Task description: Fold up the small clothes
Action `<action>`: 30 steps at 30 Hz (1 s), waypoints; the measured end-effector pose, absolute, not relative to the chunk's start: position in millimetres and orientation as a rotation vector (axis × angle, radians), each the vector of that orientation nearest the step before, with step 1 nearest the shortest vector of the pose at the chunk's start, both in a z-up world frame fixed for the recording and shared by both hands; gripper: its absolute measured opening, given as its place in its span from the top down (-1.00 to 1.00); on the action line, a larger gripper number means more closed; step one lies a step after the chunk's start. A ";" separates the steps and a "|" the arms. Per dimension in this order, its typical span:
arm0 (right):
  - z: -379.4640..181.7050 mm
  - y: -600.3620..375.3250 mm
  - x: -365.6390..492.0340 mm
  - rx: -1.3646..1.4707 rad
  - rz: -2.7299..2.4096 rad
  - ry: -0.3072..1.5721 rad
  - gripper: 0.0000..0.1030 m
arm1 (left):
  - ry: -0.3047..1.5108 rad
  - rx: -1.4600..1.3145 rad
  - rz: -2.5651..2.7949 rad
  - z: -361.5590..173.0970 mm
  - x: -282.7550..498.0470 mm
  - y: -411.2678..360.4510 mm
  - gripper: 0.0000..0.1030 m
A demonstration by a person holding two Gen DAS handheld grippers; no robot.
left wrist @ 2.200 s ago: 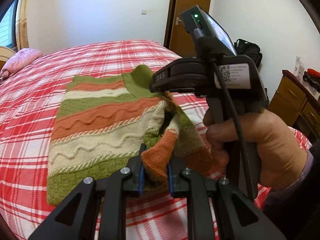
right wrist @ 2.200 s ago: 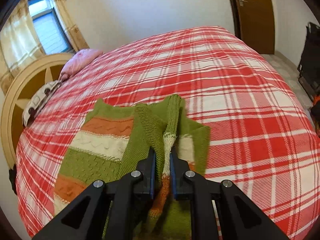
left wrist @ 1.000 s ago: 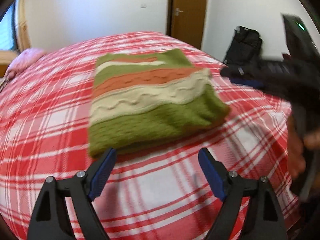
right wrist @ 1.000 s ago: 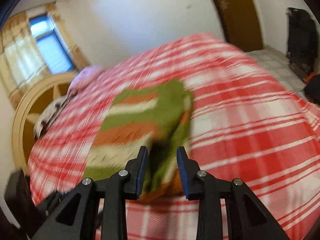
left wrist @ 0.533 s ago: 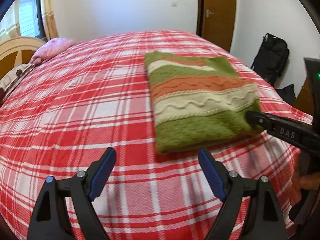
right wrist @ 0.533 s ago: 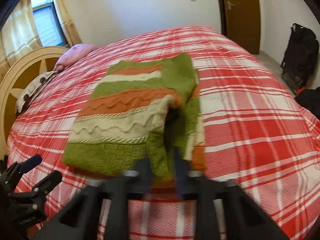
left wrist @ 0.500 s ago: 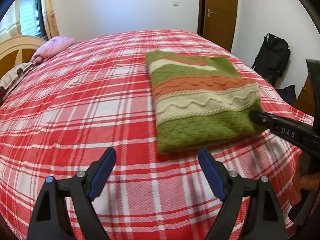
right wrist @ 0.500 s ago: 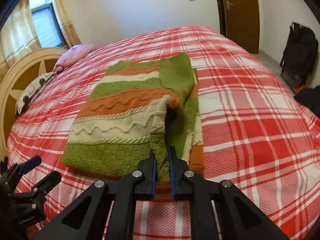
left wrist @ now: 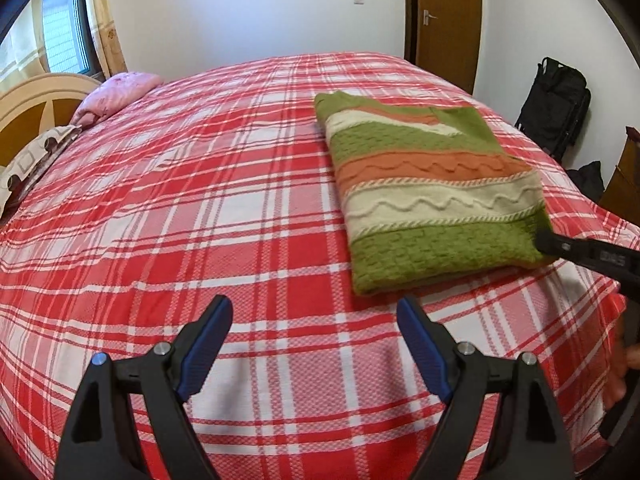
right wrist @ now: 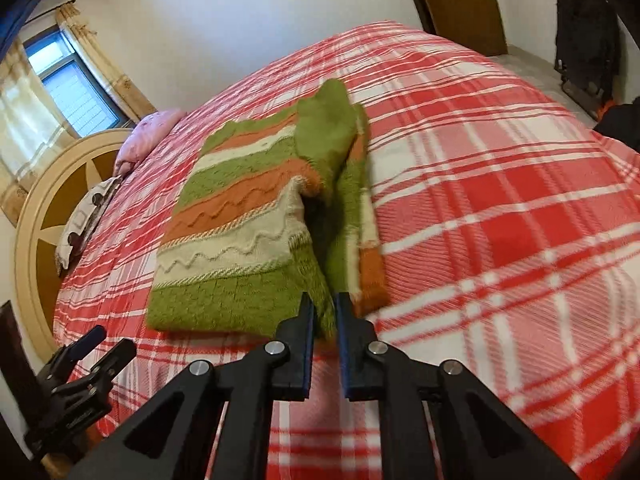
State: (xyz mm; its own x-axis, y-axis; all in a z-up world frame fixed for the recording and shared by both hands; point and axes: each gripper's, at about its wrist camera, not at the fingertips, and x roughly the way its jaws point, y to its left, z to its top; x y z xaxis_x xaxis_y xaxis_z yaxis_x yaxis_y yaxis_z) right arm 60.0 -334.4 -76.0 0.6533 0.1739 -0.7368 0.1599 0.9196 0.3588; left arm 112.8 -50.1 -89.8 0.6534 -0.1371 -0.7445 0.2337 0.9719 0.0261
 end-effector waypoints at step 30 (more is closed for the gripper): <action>-72.6 -264.8 152.1 -0.175 -0.132 0.815 0.73 | 0.874 0.098 -0.175 -102.9 136.6 -41.9 -0.68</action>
